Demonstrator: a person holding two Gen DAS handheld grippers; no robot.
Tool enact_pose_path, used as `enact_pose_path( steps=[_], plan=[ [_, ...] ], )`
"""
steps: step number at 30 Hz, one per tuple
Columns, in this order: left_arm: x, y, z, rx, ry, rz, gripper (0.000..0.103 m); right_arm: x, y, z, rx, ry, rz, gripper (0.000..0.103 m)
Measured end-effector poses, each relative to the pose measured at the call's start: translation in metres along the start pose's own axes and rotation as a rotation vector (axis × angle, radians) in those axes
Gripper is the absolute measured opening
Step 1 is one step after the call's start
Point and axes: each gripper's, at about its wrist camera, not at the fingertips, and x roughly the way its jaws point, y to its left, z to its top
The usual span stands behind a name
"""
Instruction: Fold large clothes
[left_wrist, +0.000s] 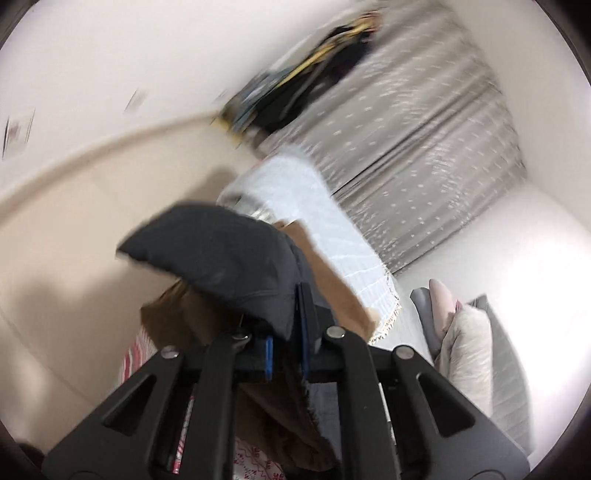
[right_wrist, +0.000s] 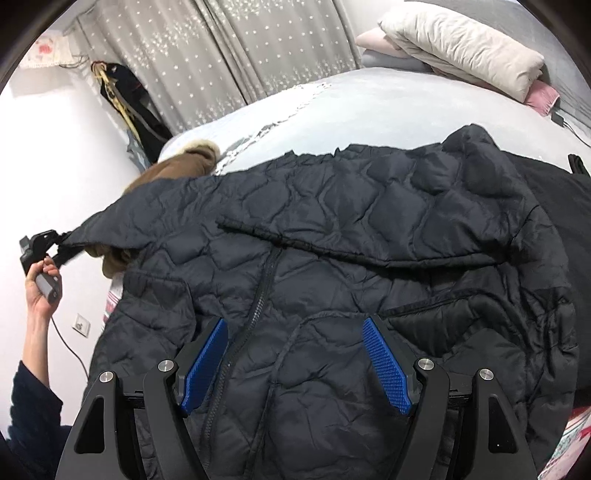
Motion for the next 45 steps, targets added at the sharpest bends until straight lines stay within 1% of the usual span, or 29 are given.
enact_pose_path(
  steps=[2, 5, 7, 9, 10, 11, 12, 13, 14, 15, 16, 17, 18, 19, 20, 22, 23, 24, 26, 28, 30, 33, 36, 37, 39, 42, 43, 45],
  plan=[
    [-0.015, -0.028, -0.003, 0.085, -0.032, -0.041, 0.012, -0.005, -0.003, 0.003, 0.005, -0.012, 0.006, 0.077],
    [-0.045, -0.089, -0.022, 0.254, -0.057, -0.153, 0.012, -0.01, -0.011, 0.007, 0.037, -0.03, 0.018, 0.077],
    [-0.064, -0.136, -0.046, 0.368, -0.045, -0.251, 0.012, -0.013, -0.022, 0.011, 0.073, -0.043, 0.024, 0.077],
    [-0.08, -0.186, -0.081, 0.474, -0.013, -0.365, 0.012, -0.015, -0.032, 0.015, 0.108, -0.058, 0.012, 0.077],
    [-0.083, -0.202, -0.094, 0.509, 0.006, -0.398, 0.012, -0.015, -0.038, 0.018, 0.128, -0.065, 0.001, 0.077],
    [-0.085, -0.221, -0.111, 0.546, 0.036, -0.435, 0.012, -0.015, -0.045, 0.019, 0.146, -0.07, -0.006, 0.077],
    [-0.084, -0.242, -0.136, 0.587, 0.091, -0.477, 0.012, -0.015, -0.05, 0.02, 0.165, -0.075, -0.011, 0.077],
    [-0.078, -0.263, -0.167, 0.638, 0.185, -0.529, 0.019, -0.015, -0.055, 0.021, 0.183, -0.08, -0.013, 0.077],
    [-0.074, -0.273, -0.186, 0.676, 0.255, -0.554, 0.036, -0.014, -0.063, 0.021, 0.206, -0.084, -0.013, 0.077],
    [-0.063, -0.288, -0.222, 0.749, 0.38, -0.567, 0.048, -0.013, -0.068, 0.022, 0.221, -0.084, -0.016, 0.077],
    [-0.057, -0.294, -0.248, 0.812, 0.463, -0.544, 0.067, -0.01, -0.072, 0.022, 0.231, -0.078, -0.021, 0.077],
    [-0.053, -0.296, -0.266, 0.867, 0.507, -0.522, 0.068, -0.006, -0.075, 0.022, 0.239, -0.067, -0.028, 0.077],
    [-0.05, -0.294, -0.276, 0.902, 0.522, -0.509, 0.068, -0.003, -0.078, 0.022, 0.245, -0.062, -0.037, 0.077],
    [-0.048, -0.287, -0.285, 0.925, 0.533, -0.487, 0.069, 0.0, -0.081, 0.023, 0.25, -0.059, -0.048, 0.077],
    [-0.044, -0.278, -0.289, 0.927, 0.555, -0.459, 0.069, 0.0, -0.082, 0.023, 0.252, -0.058, -0.049, 0.077],
    [-0.034, -0.26, -0.278, 0.877, 0.6, -0.373, 0.069, -0.001, -0.081, 0.024, 0.256, -0.062, -0.039, 0.077],
    [-0.033, -0.256, -0.278, 0.849, 0.615, -0.333, 0.069, -0.002, -0.08, 0.025, 0.249, -0.062, -0.033, 0.077],
    [-0.03, -0.242, -0.264, 0.805, 0.626, -0.292, 0.069, -0.001, -0.078, 0.025, 0.24, -0.06, -0.033, 0.077],
    [-0.029, -0.219, -0.244, 0.764, 0.62, -0.244, 0.069, 0.001, -0.076, 0.026, 0.226, -0.054, -0.046, 0.077],
    [-0.043, -0.198, -0.235, 0.758, 0.593, -0.211, 0.069, 0.004, -0.075, 0.027, 0.225, -0.049, -0.055, 0.077],
    [-0.041, -0.173, -0.225, 0.754, 0.571, -0.137, 0.069, 0.009, -0.074, 0.028, 0.223, -0.044, -0.06, 0.077],
    [-0.033, -0.136, -0.222, 0.712, 0.593, -0.05, 0.069, 0.012, -0.07, 0.03, 0.22, -0.041, -0.071, 0.077],
    [-0.02, -0.114, -0.224, 0.669, 0.615, 0.011, 0.069, 0.01, -0.058, 0.032, 0.168, -0.055, -0.049, 0.077],
    [-0.019, -0.107, -0.227, 0.675, 0.613, 0.022, 0.069, 0.01, -0.056, 0.032, 0.15, -0.057, -0.047, 0.077],
    [-0.02, -0.102, -0.237, 0.714, 0.609, 0.043, 0.069, 0.019, -0.039, 0.029, 0.063, -0.027, -0.032, 0.077],
    [-0.018, -0.091, -0.246, 0.71, 0.655, 0.066, 0.069, 0.047, -0.014, 0.014, -0.069, 0.097, -0.021, 0.077],
    [-0.018, -0.087, -0.249, 0.698, 0.677, 0.068, 0.069, 0.056, -0.01, 0.008, -0.091, 0.135, -0.021, 0.077],
    [-0.019, -0.079, -0.25, 0.7, 0.687, 0.082, 0.069, 0.073, -0.006, -0.004, -0.114, 0.198, -0.049, 0.077]
  ],
)
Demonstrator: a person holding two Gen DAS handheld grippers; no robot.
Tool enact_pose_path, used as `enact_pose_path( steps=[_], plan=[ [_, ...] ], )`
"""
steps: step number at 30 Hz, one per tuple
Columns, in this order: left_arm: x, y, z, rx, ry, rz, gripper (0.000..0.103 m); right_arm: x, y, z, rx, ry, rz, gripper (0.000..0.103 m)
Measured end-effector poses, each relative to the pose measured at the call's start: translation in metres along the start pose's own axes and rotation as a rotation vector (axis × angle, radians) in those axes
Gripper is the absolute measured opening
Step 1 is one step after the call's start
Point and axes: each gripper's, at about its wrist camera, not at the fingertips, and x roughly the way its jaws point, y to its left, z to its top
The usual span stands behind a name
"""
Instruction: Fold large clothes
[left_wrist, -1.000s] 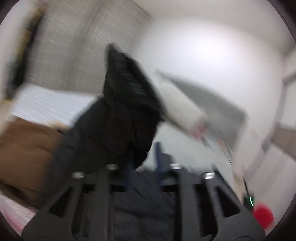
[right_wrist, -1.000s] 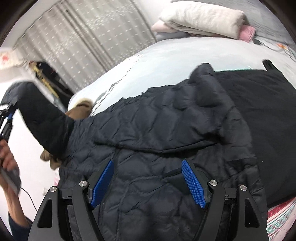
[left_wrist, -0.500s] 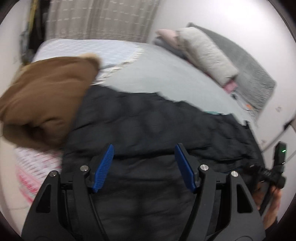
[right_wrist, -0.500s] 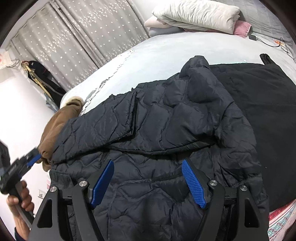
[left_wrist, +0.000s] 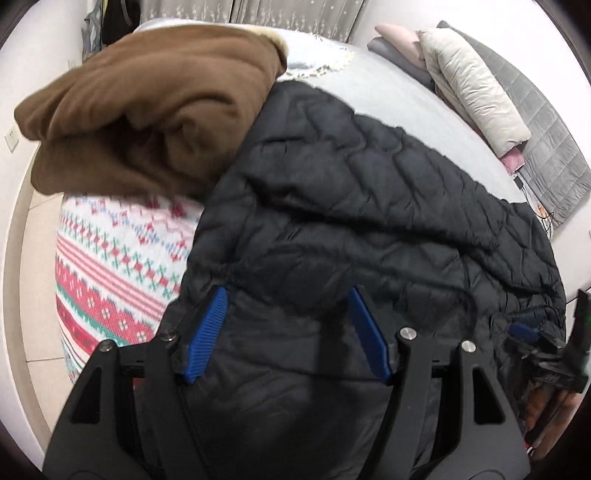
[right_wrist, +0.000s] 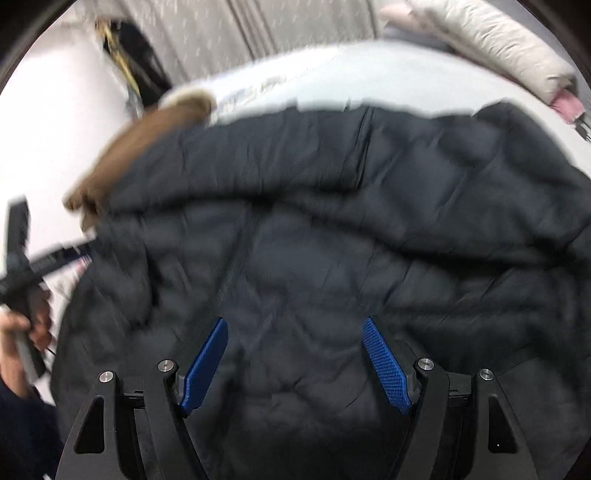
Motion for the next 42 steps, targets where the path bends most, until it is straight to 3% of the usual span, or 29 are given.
enact_pose_path(
  steps=[2, 5, 10, 16, 21, 24, 29, 34, 38, 42],
  plan=[
    [0.002, 0.004, -0.004, 0.013, 0.011, 0.037, 0.069, 0.021, -0.002, -0.009, 0.002, 0.063, -0.052, 0.077],
    [-0.004, 0.01, -0.009, 0.005, 0.03, 0.028, 0.069, 0.022, 0.001, -0.015, -0.026, 0.04, -0.079, 0.077],
    [-0.048, 0.011, -0.025, 0.038, -0.053, 0.002, 0.071, -0.033, 0.013, -0.035, -0.07, -0.08, -0.081, 0.077],
    [-0.067, 0.015, -0.062, 0.042, -0.041, -0.007, 0.075, -0.082, -0.015, -0.077, -0.063, -0.168, -0.171, 0.077],
    [-0.074, 0.016, -0.099, 0.087, -0.019, 0.034, 0.076, -0.108, -0.037, -0.126, -0.072, -0.176, -0.227, 0.077],
    [-0.078, 0.03, -0.112, 0.062, -0.008, 0.039, 0.076, -0.122, -0.053, -0.16, -0.015, -0.182, -0.25, 0.077],
    [-0.09, 0.063, -0.129, -0.045, 0.001, 0.027, 0.076, -0.141, -0.092, -0.199, 0.161, -0.169, -0.181, 0.077],
    [-0.095, 0.096, -0.159, -0.224, 0.057, -0.105, 0.076, -0.144, -0.14, -0.237, 0.447, -0.126, -0.006, 0.077],
    [-0.098, 0.1, -0.179, -0.277, 0.068, -0.198, 0.076, -0.144, -0.151, -0.252, 0.555, -0.134, 0.124, 0.077],
    [-0.097, 0.099, -0.194, -0.301, 0.068, -0.258, 0.076, -0.14, -0.164, -0.271, 0.692, -0.122, 0.169, 0.076]
  ],
)
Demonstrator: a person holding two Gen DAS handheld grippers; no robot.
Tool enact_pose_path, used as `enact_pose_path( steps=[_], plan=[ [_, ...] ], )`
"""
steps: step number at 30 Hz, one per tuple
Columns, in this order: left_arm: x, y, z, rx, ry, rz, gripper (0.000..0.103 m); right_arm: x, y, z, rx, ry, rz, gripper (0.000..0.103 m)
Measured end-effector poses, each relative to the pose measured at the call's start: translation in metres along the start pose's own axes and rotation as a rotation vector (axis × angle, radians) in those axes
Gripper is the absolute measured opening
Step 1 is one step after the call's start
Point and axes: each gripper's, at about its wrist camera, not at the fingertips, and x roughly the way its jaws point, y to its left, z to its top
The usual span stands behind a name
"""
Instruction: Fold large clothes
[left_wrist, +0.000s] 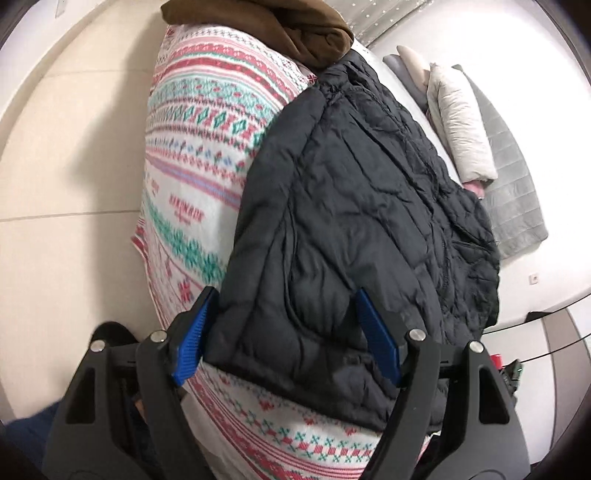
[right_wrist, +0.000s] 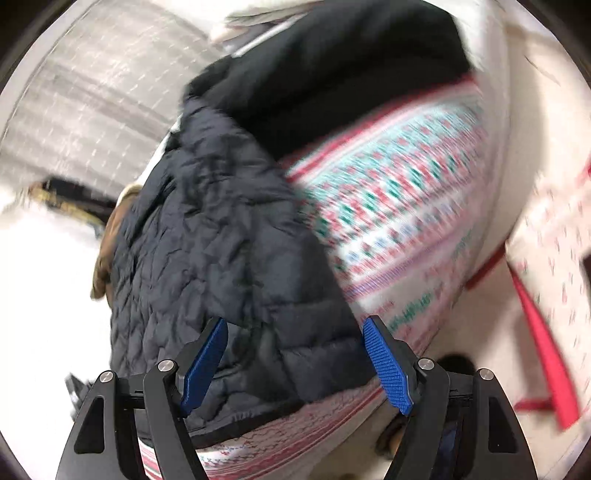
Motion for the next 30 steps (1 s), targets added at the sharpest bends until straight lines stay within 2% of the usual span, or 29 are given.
enact_pose_path(
  steps=[2, 5, 6, 7, 10, 12, 14, 18, 22, 24, 26, 29, 30],
  plan=[
    [0.0, 0.003, -0.004, -0.023, 0.001, -0.024, 0.076, -0.002, -0.01, -0.004, 0.058, -0.006, 0.0, 0.076],
    [-0.003, 0.003, -0.005, -0.034, -0.003, -0.046, 0.076, -0.003, -0.017, -0.005, 0.077, -0.006, -0.001, 0.075],
    [-0.004, 0.0, -0.006, -0.025, -0.01, -0.05, 0.076, -0.002, -0.018, -0.002, 0.078, 0.0, 0.015, 0.067],
    [-0.004, -0.003, -0.007, -0.01, -0.014, -0.05, 0.076, 0.0, -0.016, -0.003, 0.072, 0.009, 0.034, 0.05],
    [-0.003, -0.014, -0.014, 0.058, -0.018, -0.042, 0.07, 0.0, -0.007, -0.003, 0.049, 0.005, 0.044, 0.025],
    [-0.004, -0.013, -0.017, 0.072, -0.023, -0.037, 0.067, 0.003, 0.002, -0.005, 0.04, -0.004, 0.051, 0.019],
    [-0.005, -0.004, -0.014, 0.043, -0.024, -0.038, 0.066, 0.006, 0.01, -0.007, 0.047, -0.011, 0.069, 0.019],
    [-0.006, 0.015, -0.007, -0.061, -0.023, -0.06, 0.067, 0.004, -0.001, -0.007, 0.099, -0.002, 0.115, 0.022],
    [-0.003, 0.012, -0.009, -0.06, -0.037, -0.063, 0.067, -0.003, -0.013, -0.008, 0.105, -0.003, 0.122, 0.023],
    [-0.006, -0.001, -0.011, 0.01, -0.078, -0.034, 0.053, -0.003, -0.008, -0.01, 0.058, -0.012, 0.073, 0.019],
    [-0.009, -0.008, -0.011, 0.053, -0.103, -0.017, 0.033, -0.004, -0.002, -0.013, 0.026, -0.024, 0.049, 0.014],
    [-0.017, -0.015, -0.011, 0.082, -0.14, -0.026, 0.017, -0.014, 0.006, -0.014, -0.011, -0.064, 0.047, 0.01],
    [-0.021, -0.018, -0.011, 0.099, -0.16, -0.023, 0.016, -0.017, 0.009, -0.015, -0.021, -0.079, 0.049, 0.009]
  ],
)
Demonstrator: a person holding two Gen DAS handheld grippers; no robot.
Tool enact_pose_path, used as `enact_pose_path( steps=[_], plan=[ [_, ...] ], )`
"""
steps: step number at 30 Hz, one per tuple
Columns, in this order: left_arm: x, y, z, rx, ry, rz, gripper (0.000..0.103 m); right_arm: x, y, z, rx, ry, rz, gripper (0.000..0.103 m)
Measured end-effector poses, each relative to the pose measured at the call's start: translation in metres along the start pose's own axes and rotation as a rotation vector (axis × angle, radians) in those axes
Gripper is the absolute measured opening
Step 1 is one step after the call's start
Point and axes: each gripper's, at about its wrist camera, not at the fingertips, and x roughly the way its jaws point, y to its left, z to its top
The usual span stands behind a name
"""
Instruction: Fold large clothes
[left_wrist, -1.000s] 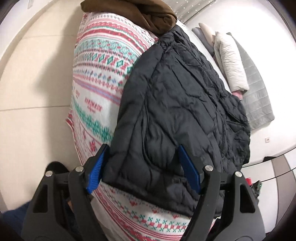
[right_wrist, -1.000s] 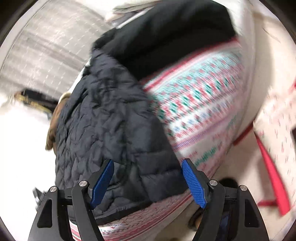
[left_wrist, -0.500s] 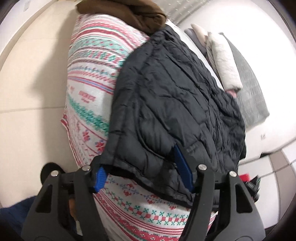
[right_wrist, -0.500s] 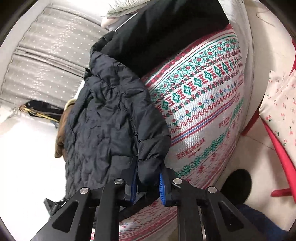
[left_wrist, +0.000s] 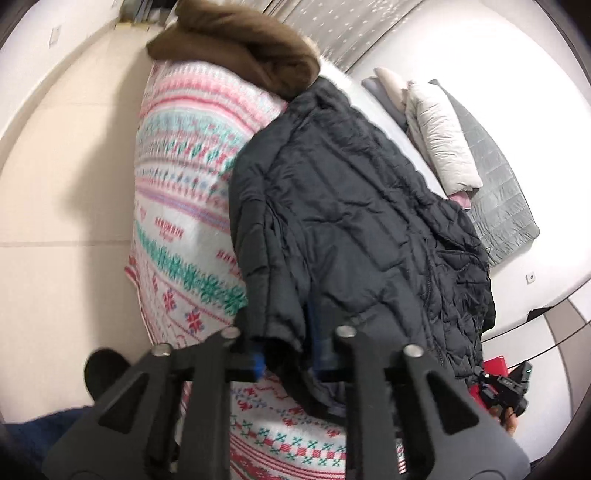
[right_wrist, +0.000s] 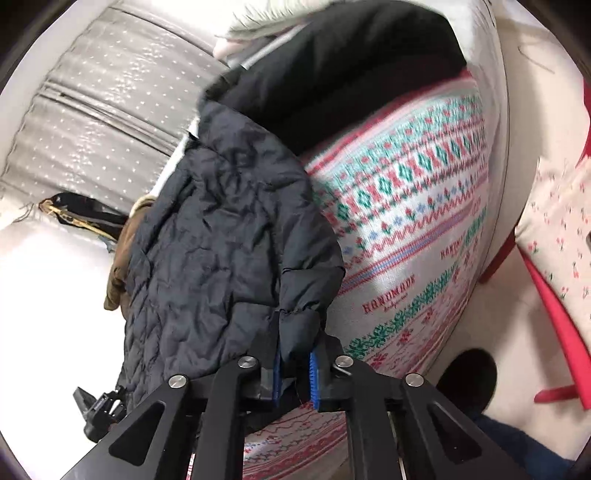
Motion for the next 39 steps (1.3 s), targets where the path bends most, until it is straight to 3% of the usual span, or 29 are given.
enact_pose_path(
  steps=[15, 20, 25, 31, 34, 39],
  plan=[
    [-0.07, -0.046, -0.011, 0.166, -0.225, 0.046, 0.01, -0.073, 0.019, -0.018, -0.075, -0.216, 0.152, 0.004],
    [-0.083, -0.038, -0.015, 0.155, -0.237, 0.034, 0.01, -0.101, 0.025, -0.034, -0.086, -0.299, 0.221, 0.004],
    [-0.069, -0.03, -0.017, 0.144, -0.189, 0.058, 0.01, -0.086, 0.014, -0.034, -0.039, -0.246, 0.191, 0.004],
    [-0.091, -0.039, -0.022, 0.161, -0.238, 0.05, 0.01, -0.113, 0.024, -0.047, -0.086, -0.337, 0.242, 0.004],
    [-0.092, -0.038, -0.024, 0.156, -0.225, 0.049, 0.01, -0.115, 0.019, -0.053, -0.06, -0.345, 0.247, 0.004],
    [-0.08, -0.038, -0.028, 0.174, -0.202, 0.112, 0.01, -0.108, 0.011, -0.058, -0.028, -0.316, 0.212, 0.004]
  ],
)
